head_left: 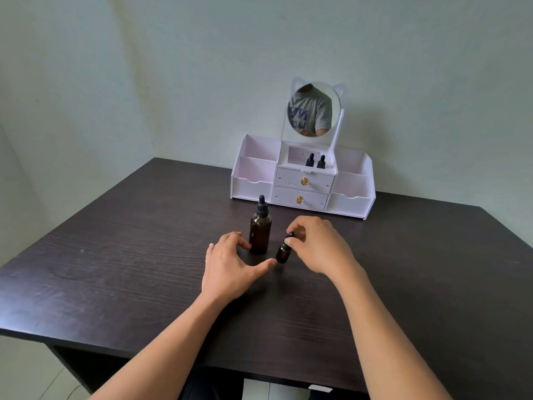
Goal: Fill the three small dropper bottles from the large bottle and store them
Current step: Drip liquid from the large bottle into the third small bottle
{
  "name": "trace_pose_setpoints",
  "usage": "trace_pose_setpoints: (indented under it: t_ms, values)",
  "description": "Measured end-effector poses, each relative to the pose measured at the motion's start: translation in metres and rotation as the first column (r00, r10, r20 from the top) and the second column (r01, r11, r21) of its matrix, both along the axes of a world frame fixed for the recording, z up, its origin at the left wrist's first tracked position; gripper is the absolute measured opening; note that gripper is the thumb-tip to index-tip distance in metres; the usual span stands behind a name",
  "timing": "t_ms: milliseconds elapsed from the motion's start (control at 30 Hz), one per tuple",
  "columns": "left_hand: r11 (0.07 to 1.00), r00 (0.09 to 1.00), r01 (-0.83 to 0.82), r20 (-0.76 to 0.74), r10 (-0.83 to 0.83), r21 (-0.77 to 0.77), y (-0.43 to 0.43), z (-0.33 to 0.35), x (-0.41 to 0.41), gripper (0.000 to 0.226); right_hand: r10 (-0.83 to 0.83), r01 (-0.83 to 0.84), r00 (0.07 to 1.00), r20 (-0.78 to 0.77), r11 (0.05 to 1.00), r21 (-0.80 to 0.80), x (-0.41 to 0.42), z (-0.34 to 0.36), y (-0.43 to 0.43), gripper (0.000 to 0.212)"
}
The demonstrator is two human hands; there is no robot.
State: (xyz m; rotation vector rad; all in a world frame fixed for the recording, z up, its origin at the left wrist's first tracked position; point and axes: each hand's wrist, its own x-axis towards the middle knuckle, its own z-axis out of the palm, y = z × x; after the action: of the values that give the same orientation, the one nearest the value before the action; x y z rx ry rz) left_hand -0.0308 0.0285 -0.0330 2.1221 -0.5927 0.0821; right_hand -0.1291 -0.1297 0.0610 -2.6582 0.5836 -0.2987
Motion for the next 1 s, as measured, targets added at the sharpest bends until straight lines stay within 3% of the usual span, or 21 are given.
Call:
trace_pose_setpoints:
  t_ms: [167,433,700,1000]
  values:
    - [1.000,1.000,0.017,0.018,-0.017,0.009,0.000,-0.007,0.005,0.072,0.087,-0.087,0.996,-0.016,0.996,-0.012,0.016,0.001,0.029,0.019]
    - [0.998,0.998,0.021,0.063,-0.025,0.062,-0.001,-0.006,0.005,0.028,0.110,-0.111,0.992,-0.056,0.994,-0.024,0.027,-0.004,0.043,0.019]
    - [0.995,0.994,0.023,0.105,-0.034,0.102,-0.001,-0.009,0.007,0.035,0.112,-0.111,0.993,0.041,0.994,-0.019,0.030,-0.012,0.055,0.023]
    - [0.995,0.996,0.023,0.086,-0.032,0.100,0.000,-0.005,0.006,0.027,0.221,-0.221,0.975,0.019,0.974,0.047,0.031,-0.012,0.048,0.031]
